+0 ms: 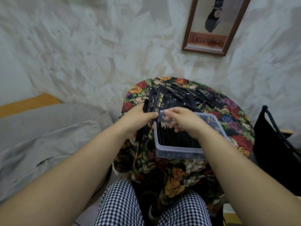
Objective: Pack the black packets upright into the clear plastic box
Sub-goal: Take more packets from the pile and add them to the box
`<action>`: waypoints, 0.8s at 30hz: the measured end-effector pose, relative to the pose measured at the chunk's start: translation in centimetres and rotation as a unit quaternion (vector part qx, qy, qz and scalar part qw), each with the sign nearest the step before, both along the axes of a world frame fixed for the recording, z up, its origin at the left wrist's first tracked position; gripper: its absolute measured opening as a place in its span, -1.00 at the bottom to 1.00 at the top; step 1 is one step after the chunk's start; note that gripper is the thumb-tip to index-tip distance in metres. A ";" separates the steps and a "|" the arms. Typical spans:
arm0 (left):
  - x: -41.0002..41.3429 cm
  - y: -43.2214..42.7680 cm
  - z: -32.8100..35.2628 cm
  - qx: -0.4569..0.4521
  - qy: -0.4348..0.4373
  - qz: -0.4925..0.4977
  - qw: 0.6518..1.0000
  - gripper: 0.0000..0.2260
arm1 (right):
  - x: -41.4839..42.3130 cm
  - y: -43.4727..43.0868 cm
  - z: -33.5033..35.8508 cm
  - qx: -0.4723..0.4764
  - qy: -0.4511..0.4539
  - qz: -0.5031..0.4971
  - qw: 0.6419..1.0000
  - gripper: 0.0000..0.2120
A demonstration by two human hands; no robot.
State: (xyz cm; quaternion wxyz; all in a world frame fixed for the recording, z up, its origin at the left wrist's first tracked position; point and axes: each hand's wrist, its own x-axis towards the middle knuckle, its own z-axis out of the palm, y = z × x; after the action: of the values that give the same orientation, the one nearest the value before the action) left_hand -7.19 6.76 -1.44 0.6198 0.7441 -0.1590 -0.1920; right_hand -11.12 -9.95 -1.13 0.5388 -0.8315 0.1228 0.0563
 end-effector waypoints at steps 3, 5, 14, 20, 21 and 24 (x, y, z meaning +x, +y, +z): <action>-0.2 -0.7 0.7 -0.060 0.004 -0.039 0.997 -0.88 | -0.1 0.7 1.0 0.144 -0.021 -0.003 0.989 -0.79; -0.5 -1.1 1.0 -0.078 0.002 -0.054 0.996 -0.87 | 0.0 0.7 1.1 0.177 -0.039 -0.008 0.983 -0.84; 0.3 -0.4 -0.3 0.020 -0.056 0.021 0.998 -0.96 | -0.2 -2.3 0.8 0.011 -0.055 -0.058 0.997 -0.88; -0.1 0.4 -2.4 0.073 -0.043 0.060 0.995 -0.97 | -0.6 -1.7 -0.9 -0.148 0.087 0.015 0.985 -0.78; -0.2 0.4 -2.7 0.079 -0.041 0.057 0.994 -0.97 | -0.6 -1.2 -1.0 -0.147 0.108 0.026 0.983 -0.79; -0.5 0.1 -2.9 0.085 -0.038 0.047 0.995 -0.92 | -0.4 -0.2 -1.5 -0.159 0.137 0.060 0.976 -0.81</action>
State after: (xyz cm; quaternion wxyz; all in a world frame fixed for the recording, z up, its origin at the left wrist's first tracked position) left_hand -7.69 6.84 -4.37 0.5559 0.8076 -0.1305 -0.1475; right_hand -11.56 -10.12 -2.59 0.3731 -0.8970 0.1526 0.1814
